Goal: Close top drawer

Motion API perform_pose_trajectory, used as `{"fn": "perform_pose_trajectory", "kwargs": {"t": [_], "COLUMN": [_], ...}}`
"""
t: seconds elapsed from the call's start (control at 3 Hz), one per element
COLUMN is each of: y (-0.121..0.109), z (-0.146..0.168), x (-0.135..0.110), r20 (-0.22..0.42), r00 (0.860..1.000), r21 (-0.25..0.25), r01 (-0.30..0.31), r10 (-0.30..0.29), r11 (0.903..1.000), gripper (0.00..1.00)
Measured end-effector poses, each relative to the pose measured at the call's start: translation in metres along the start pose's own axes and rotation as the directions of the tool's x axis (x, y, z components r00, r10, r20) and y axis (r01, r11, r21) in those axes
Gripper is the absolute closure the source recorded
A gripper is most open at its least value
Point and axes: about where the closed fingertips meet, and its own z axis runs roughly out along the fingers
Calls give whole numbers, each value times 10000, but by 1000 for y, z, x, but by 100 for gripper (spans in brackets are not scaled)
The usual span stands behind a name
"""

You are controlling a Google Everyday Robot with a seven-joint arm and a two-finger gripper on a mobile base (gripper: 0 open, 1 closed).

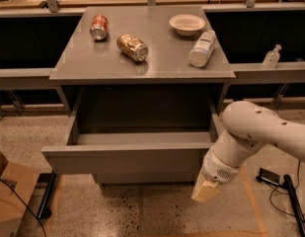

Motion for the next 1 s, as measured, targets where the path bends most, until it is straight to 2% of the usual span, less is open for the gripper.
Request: {"fn": "perform_pose_trajectory", "kwargs": {"t": [0.33,0.67,1.0], "y": [-45,-68,-74], "z": [-20,-43,-45], "x": [-19,-36,-40], "r20": [582,1026,1318], "r00": [9973,9923,9897], "r21": [988,1771,2336], "r01": [396,500,231], "r10": [-455,-690,-552], "r11": [9943,9829,9721], "gripper": [100,100,100]}}
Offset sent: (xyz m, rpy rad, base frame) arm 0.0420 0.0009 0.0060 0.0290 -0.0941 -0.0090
